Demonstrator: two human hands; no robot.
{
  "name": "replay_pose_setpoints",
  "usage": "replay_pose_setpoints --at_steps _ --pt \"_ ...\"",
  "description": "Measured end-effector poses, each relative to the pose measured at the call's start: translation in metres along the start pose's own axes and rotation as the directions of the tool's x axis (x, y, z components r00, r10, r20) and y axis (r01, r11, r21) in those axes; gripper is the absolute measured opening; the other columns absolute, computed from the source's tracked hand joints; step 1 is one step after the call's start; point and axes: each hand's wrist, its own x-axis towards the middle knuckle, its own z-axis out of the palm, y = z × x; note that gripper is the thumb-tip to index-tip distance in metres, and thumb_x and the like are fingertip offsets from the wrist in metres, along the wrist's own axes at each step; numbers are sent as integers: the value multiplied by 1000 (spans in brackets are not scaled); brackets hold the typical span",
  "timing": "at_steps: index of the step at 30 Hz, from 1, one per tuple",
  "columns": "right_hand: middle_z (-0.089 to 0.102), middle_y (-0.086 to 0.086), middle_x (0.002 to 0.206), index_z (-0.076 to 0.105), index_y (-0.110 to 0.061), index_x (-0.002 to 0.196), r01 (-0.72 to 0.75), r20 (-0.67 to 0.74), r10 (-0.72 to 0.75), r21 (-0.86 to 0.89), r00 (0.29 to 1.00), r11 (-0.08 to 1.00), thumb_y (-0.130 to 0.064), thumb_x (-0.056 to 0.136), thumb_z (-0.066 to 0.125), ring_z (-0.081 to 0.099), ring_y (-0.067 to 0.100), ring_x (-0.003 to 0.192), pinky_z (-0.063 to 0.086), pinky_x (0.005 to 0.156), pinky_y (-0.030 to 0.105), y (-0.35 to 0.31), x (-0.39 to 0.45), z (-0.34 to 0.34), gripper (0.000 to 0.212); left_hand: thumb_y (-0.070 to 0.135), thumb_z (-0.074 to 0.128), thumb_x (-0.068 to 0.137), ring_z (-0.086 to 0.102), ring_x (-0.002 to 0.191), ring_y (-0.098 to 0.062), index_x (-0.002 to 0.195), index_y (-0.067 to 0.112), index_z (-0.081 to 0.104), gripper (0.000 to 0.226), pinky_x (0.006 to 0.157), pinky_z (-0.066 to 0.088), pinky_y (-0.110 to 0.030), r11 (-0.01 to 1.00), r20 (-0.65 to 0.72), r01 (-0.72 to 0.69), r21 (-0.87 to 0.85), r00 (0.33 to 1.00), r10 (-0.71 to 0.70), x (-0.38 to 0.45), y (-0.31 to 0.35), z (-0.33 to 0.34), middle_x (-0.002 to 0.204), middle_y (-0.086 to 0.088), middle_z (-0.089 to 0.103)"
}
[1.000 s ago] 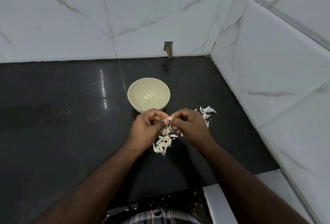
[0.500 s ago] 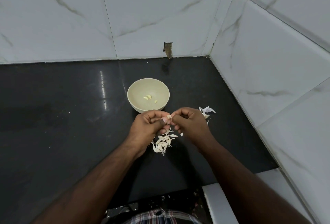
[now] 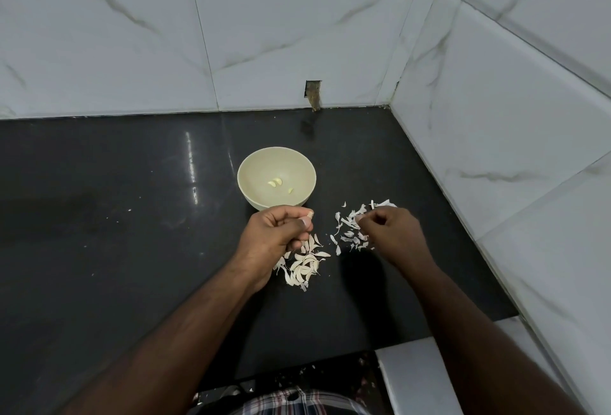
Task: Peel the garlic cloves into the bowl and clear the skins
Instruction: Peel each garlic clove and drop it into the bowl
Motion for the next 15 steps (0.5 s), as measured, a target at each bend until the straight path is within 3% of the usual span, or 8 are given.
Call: replay_pose_setpoints --at_steps 3,5,10,15 --pt "75 -11 90 76 -27 85 46 15 -45 -128 999 991 -21 84 76 68 6 84 50 77 21 2 1 -8 6 1 68 92 58 65 -13 98 2 74 9 55 48 -18 1000 -4 2 11 1000 -2 -1 1 2 79 -11 69" --pt "72 -14 107 77 -26 105 104 67 -96 -129 993 986 -17 86 74 66 4 94 42 78 10 -5 -1 -5 21 1 68 91 59 65 -14 96 3 75 8 56 49 -18 1000 -5 3 18 1000 -3 0 1 3 78 -11 70" --pt "71 -14 103 74 -18 115 295 172 -343 257 923 920 -8 90 72 66 -4 94 45 83 11 -36 -16 13 28 5 68 92 59 61 -11 94 1 75 9 55 48 -18 998 29 32 51 999 -33 2 1 6 75 -7 70" --pt "77 3 97 75 -7 108 152 252 -311 498 916 853 -1 90 70 71 3 85 51 76 16 -42 -15 18 20 7 64 95 58 60 -9 94 2 75 13 54 47 -17 994 127 78 72 988 -86 0 3 0 75 -6 69"
